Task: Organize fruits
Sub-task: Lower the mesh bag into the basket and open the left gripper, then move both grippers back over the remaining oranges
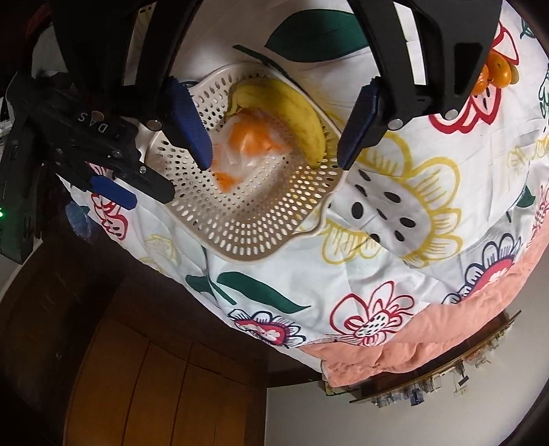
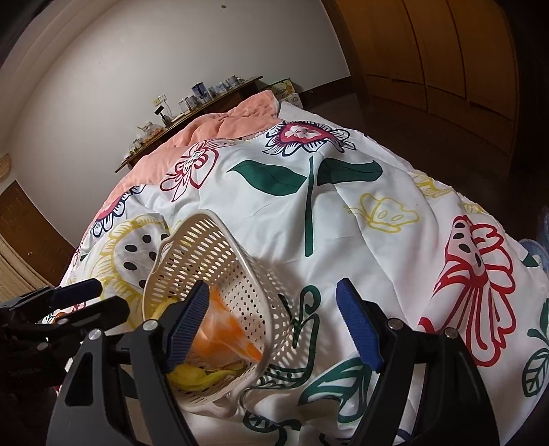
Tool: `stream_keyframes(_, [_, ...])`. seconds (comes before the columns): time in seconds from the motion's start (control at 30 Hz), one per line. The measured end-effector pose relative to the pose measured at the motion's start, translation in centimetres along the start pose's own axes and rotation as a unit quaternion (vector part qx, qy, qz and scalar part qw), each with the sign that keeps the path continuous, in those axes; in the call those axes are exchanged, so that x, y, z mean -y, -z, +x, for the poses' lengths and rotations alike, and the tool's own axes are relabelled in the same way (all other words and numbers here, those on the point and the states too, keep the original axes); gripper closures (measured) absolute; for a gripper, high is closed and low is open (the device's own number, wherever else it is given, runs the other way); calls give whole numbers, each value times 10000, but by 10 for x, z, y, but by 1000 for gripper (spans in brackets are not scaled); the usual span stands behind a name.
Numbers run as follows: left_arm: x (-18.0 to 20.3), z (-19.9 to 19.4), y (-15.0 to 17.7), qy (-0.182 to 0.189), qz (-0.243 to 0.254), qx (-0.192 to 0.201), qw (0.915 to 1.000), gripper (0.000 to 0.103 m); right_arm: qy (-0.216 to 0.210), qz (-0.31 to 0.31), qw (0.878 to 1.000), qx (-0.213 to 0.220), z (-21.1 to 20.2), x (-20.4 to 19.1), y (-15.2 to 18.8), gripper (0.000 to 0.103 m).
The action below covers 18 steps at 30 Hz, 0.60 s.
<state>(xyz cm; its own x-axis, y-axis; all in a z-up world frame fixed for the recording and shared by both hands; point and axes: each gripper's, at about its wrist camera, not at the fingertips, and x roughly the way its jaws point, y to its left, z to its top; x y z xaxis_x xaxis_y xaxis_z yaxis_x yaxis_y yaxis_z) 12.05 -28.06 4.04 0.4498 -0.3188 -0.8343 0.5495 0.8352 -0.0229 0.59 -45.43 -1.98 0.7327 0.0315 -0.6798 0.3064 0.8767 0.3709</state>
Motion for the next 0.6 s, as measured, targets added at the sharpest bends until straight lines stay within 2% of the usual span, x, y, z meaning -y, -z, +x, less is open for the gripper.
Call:
stream_keyframes(0.13, [-7,-6,0,-114,-70,70,9999,26,7,-28,10000,-12,-1,-2,0,27])
stream_keyframes(0.4, [-17,-21,5,-336,-99,272,9990,18,35,-110,9999,-31,-5,-10,-1,27])
stream_keyframes(0.6, [-30,-36,12,-456,-231,449,9977,18,15,-170,9998,68,-13,-18,-4,26])
